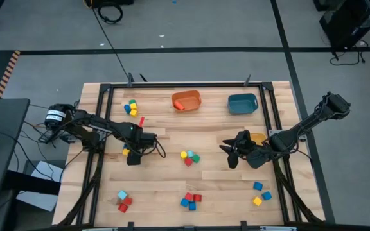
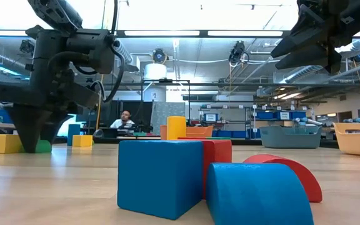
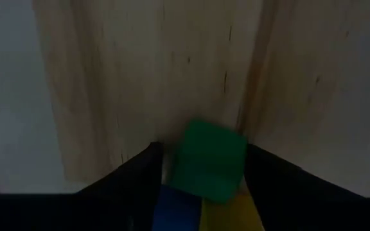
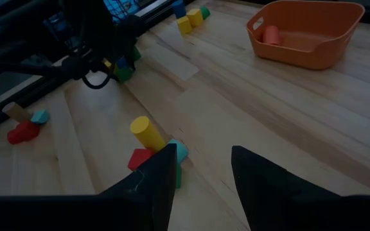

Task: Sort blocks by size
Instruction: Put the green half circle block into the blue bin

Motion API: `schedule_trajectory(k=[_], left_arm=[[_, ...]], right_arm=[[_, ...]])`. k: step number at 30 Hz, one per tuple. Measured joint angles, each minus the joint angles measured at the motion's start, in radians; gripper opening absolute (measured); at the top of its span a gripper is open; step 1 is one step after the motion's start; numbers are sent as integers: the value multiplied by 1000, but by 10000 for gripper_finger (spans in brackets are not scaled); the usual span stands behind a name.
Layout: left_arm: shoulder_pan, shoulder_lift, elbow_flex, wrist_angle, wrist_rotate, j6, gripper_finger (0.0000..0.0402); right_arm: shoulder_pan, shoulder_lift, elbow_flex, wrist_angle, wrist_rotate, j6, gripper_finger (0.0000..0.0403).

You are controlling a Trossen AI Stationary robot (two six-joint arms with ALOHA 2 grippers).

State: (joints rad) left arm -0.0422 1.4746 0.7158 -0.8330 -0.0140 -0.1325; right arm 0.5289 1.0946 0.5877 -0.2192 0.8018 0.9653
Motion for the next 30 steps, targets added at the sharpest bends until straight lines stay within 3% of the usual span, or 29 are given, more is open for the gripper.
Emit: schedule_trajectory(k=[9,13,18,22,30], left_arm=[[0,-2,0,0,0,-7,133],[0,-2,0,-1,3,-34,138],[0,-2,0,-2,4,-64,201],[0,-2,0,2,4,-81,211],[0,-3,0,6,14,-86,133]], right_arm=[[0,0,0,0,0,0,164],[0,0,0,0,0,0,163],[0,0,0,0,0,0,163],[0,0,0,1,0,0,162],[0,0,0,1,1,0,163]])
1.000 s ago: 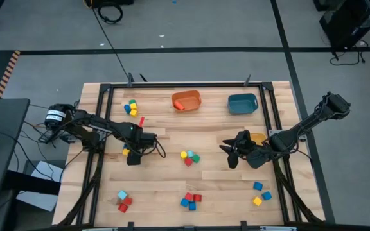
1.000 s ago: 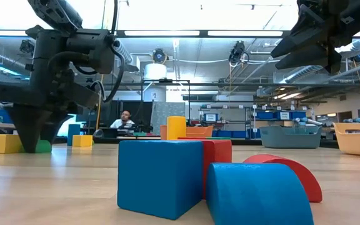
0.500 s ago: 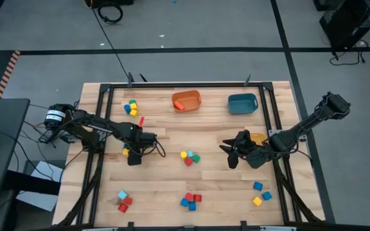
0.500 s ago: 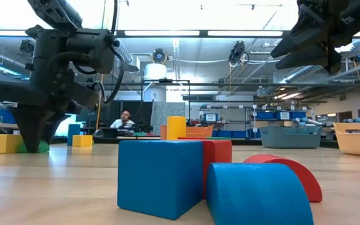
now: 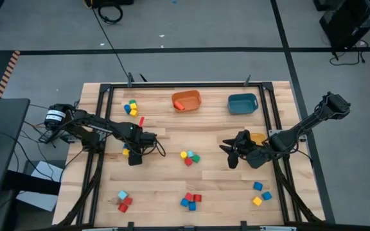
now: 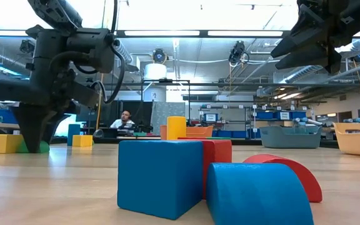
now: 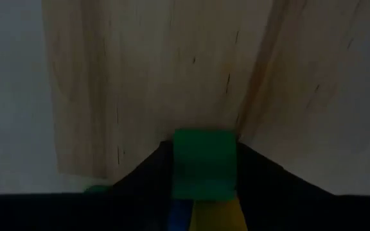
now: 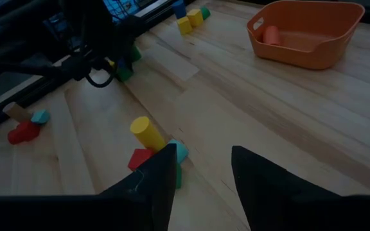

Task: Sort blocks by size
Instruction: Put the green half circle block into the blue bin

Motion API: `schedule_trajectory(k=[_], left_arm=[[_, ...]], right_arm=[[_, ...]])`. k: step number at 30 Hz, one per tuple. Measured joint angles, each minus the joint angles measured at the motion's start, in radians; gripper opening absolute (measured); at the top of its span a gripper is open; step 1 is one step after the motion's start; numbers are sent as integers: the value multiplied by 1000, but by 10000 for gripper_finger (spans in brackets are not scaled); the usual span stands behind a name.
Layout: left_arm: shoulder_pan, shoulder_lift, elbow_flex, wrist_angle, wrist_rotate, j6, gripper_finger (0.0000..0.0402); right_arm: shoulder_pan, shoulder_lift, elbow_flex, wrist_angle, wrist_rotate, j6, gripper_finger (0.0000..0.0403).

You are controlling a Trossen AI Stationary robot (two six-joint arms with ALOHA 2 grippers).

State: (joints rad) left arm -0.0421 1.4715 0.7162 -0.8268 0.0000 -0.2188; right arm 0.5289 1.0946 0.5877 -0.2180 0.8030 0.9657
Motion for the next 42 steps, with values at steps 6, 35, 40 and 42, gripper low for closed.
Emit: schedule_trajectory(k=[6,35,40,42], left_arm=[[1,0,29,68,38,2,132],[113,1,277,1021,-33,15,156],[140,21,159,1364,-63,-140,156],[149,29,102,1485,-90,-202,156]], right_arm=[[-8,0,0,23,41,0,163],[-35,207,-1,-20,317,30,160],[-40,288,-1,55,393,26,161],[-51,318,-1,102,422,26,162]])
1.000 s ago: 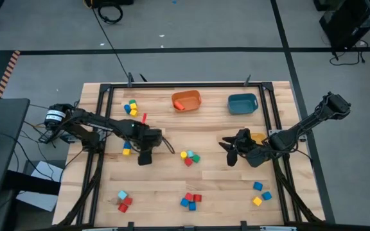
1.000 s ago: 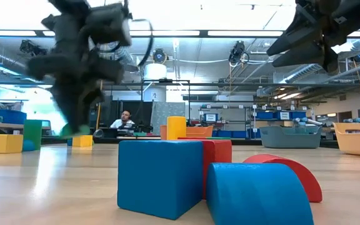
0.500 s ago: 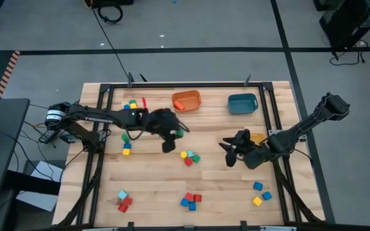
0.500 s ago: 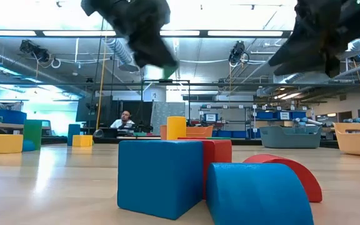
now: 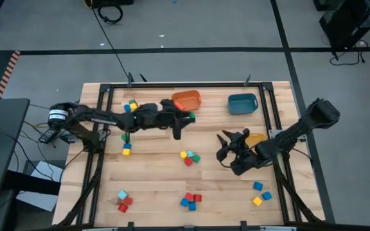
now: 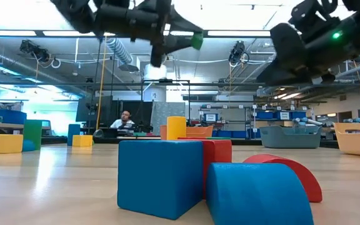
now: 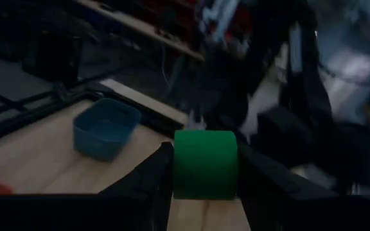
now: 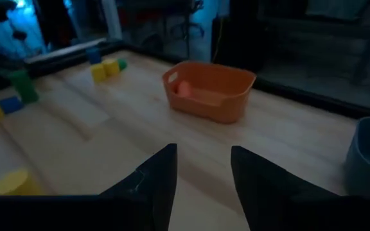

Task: Sort blocks by size
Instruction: Put the green half circle block into the blue bin

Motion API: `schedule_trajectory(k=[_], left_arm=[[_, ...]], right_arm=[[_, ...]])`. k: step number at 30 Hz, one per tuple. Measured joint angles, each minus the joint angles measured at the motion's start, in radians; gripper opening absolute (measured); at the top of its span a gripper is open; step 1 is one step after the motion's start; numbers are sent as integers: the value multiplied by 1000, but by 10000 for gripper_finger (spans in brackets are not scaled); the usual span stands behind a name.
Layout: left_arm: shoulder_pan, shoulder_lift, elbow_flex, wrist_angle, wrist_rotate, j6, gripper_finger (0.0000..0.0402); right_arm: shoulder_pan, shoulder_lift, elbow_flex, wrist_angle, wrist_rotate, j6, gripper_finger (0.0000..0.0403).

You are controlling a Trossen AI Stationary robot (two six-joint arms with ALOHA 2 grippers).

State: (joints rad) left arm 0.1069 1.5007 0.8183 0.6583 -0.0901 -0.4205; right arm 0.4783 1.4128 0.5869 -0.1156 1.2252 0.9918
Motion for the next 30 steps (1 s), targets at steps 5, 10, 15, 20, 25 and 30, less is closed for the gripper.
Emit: schedule_trajectory(k=[5,10,15,20,25,30], left_arm=[[5,66,-102,244,-54,-105,156],[5,158,-125,364,-65,-171,156],[5,231,-114,417,-36,-241,156],[5,259,-99,433,5,-271,156],[2,259,-93,467,7,-264,156],[2,259,-93,464,12,-259,156]], right_arm=[[-46,62,0,140,7,-112,161],[-94,123,0,426,2,-371,168],[-130,184,0,751,-85,-714,189],[-140,240,1,907,-100,-913,219],[-159,281,27,950,-120,-992,244],[-185,289,83,959,-129,-1078,254]])
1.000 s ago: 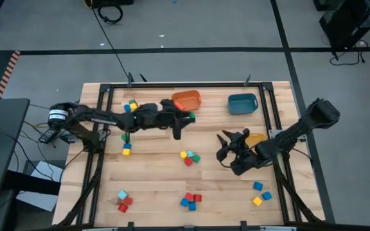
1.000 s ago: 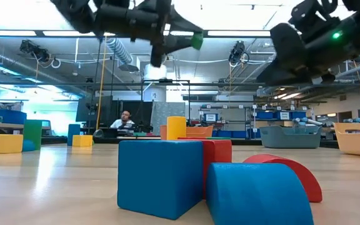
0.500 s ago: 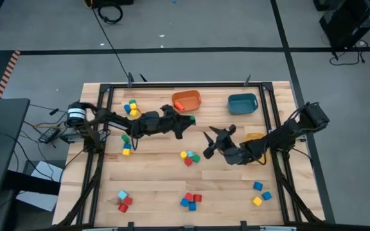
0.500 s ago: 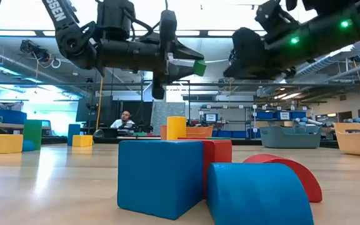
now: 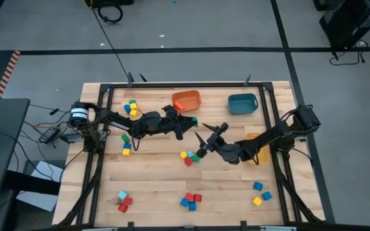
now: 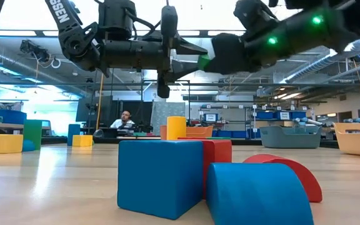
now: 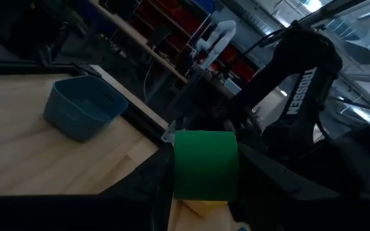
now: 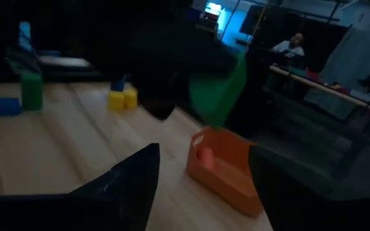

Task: Sort blocks by size
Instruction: Put the green half circle block into the blue bin

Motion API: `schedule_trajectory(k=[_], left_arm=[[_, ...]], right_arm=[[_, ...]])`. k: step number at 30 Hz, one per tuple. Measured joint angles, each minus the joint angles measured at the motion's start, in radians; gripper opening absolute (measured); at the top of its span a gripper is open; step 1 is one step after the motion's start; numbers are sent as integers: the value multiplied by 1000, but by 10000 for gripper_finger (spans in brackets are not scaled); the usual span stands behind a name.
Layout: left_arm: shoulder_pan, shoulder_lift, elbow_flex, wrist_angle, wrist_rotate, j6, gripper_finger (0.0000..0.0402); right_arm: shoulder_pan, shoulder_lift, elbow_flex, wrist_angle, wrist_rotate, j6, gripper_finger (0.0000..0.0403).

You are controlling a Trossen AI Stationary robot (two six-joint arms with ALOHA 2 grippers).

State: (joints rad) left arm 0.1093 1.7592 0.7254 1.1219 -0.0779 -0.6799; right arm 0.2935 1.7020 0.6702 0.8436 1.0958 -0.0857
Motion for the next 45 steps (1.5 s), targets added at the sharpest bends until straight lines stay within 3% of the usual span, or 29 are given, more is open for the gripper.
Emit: schedule_trajectory(k=[7,13,26,36,45], left_arm=[[-8,0,0,3,5,19,156],[-16,0,0,2,9,21,156],[-15,-1,-2,1,-6,16,157],[-15,-1,-2,1,2,14,162],[-16,-1,-2,0,37,29,219]], right_arm=[[-40,-3,60,-4,-75,-53,249],[-56,-3,71,-3,-77,-50,231],[-55,-3,71,-8,-63,-57,99],[-55,-3,71,-5,-68,-74,114],[-54,-3,71,0,-91,-71,107]])
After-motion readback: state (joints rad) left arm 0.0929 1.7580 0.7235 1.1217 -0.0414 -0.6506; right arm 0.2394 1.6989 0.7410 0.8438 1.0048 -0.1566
